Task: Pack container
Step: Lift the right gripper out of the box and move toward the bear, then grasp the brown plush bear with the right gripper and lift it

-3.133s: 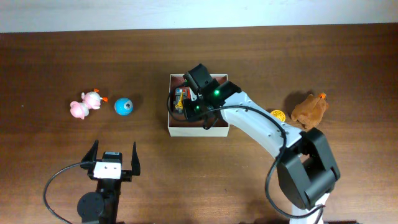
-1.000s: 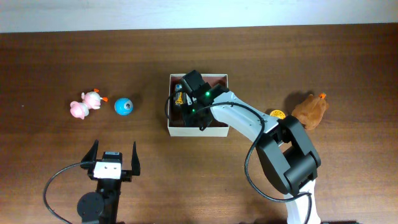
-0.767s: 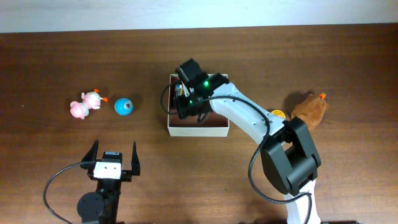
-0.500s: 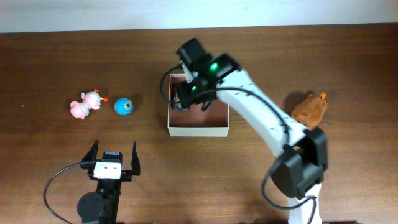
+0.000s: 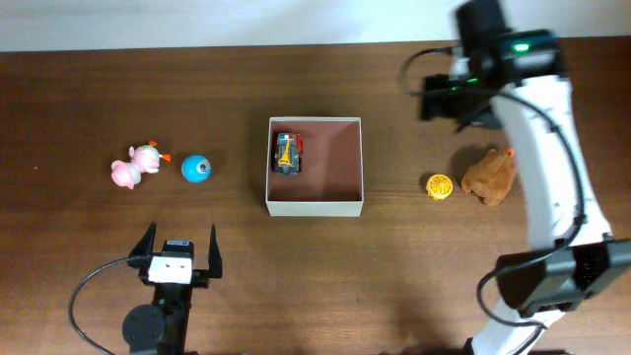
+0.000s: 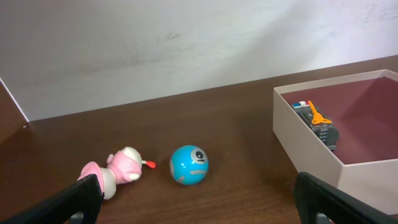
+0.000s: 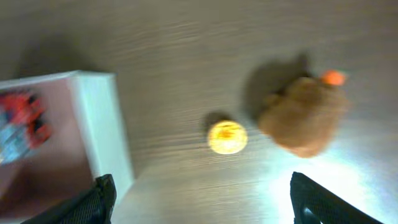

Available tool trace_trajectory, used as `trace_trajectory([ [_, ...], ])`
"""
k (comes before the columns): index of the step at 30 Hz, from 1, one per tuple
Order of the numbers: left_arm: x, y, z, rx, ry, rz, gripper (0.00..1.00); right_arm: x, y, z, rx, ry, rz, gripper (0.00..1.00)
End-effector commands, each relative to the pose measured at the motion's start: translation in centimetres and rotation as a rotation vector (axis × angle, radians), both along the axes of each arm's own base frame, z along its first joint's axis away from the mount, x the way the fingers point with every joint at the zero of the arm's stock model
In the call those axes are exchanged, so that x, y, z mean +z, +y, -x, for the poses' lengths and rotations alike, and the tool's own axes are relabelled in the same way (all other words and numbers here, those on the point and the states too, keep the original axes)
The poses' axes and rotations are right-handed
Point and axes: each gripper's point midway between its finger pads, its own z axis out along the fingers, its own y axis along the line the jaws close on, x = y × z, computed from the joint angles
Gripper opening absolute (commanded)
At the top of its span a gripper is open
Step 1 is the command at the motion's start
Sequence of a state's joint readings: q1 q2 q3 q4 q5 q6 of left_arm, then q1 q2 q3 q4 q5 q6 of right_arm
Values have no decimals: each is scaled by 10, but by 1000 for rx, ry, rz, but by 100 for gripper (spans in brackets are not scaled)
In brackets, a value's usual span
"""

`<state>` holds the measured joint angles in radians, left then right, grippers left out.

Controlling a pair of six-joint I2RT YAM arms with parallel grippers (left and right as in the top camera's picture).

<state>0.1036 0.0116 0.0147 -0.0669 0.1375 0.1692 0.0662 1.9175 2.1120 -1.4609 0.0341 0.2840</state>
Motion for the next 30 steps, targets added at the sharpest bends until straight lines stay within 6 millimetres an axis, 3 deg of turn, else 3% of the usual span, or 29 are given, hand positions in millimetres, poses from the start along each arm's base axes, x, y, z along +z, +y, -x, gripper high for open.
trace_trajectory([
  [1, -2, 0, 0, 0, 0, -12, 100, -19, -43, 5, -104, 50, 21, 84],
  [7, -2, 0, 0, 0, 0, -12, 99, -85, -78, 20, -197, 163, -8, 84],
  [13, -2, 0, 0, 0, 0, -12, 100, -146, -94, 37, -252, 223, -16, 82],
  [22, -2, 0, 0, 0, 0, -12, 99, -179, -108, 42, -290, 206, -13, 77],
  [24, -2, 0, 0, 0, 0, -12, 100, -185, -109, 43, -295, 202, -13, 71],
  [30, -2, 0, 0, 0, 0, -12, 100, -190, -111, 42, -296, 190, -9, 31],
])
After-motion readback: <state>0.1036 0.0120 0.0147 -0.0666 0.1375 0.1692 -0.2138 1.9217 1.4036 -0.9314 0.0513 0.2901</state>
